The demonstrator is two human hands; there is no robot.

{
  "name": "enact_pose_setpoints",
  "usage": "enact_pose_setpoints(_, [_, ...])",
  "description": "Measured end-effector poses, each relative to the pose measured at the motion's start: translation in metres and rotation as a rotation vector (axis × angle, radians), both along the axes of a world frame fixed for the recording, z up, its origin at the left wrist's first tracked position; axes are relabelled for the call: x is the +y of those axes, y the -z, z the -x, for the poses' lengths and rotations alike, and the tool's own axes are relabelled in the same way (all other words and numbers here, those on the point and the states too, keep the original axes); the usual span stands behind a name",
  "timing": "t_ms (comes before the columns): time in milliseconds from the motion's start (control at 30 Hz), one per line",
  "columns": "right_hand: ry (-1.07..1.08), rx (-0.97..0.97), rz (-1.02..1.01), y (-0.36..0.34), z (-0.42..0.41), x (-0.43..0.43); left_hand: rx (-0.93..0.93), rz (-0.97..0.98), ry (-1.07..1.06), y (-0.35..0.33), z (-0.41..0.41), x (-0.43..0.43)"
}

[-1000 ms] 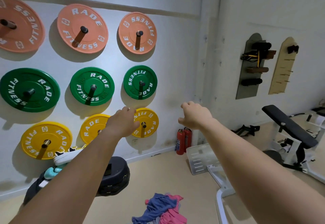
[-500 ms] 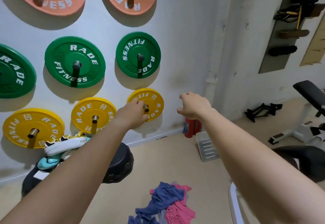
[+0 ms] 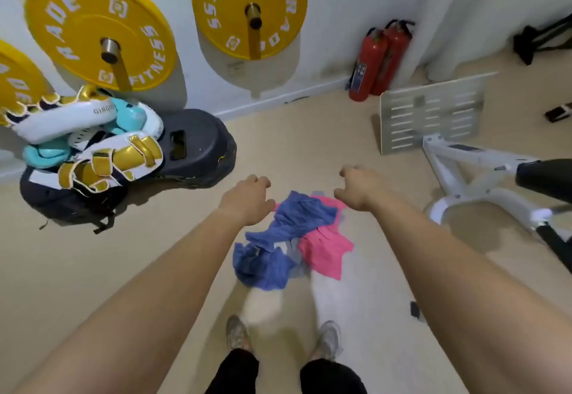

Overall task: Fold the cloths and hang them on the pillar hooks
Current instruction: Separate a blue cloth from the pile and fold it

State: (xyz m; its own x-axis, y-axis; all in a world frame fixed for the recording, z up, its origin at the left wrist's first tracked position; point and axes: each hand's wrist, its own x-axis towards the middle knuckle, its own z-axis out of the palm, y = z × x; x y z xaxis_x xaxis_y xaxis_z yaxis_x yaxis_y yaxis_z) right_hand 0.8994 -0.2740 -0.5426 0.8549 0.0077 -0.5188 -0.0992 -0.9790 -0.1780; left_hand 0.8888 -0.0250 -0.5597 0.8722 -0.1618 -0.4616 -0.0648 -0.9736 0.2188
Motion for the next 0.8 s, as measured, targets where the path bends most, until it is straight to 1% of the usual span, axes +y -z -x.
enact_pose_setpoints(133, [0.046, 0.147, -0.047, 0.159, 0.012, 0.014, 0.172, -0.006, -0.032, 0.159, 0.009, 0.021])
enact_pose_setpoints(267, [0.035, 0.246, -0.066, 0.320, 0.029, 0.034, 0.277, -0.055, -0.006, 0.316, 0.030, 0.039])
enact_pose_setpoints(400, [0.010, 0.288, -0.079, 0.468, 0.042, 0.053, 0.350, -0.055, -0.014, 0.461, 0.040, 0.054])
enact_pose_setpoints(467, [0.017, 0.297, -0.057, 0.533, 0.044, 0.060, 0.342, -0.055, -0.019, 0.526, 0.039, 0.058])
enact_pose_setpoints(567, [-0.001, 0.267, 0.008, 0.612, 0.036, 0.065, 0.270, -0.044, -0.033, 0.608, 0.029, 0.056])
enact_pose_setpoints(700, [0.006, 0.040, 0.015, 0.682, 0.006, 0.063, 0.102, -0.001, -0.075, 0.690, -0.003, 0.042])
enact_pose_setpoints(800, [-0.077, -0.139, 0.037, 0.717, -0.021, 0.061, -0.049, 0.083, -0.031, 0.733, -0.030, 0.031])
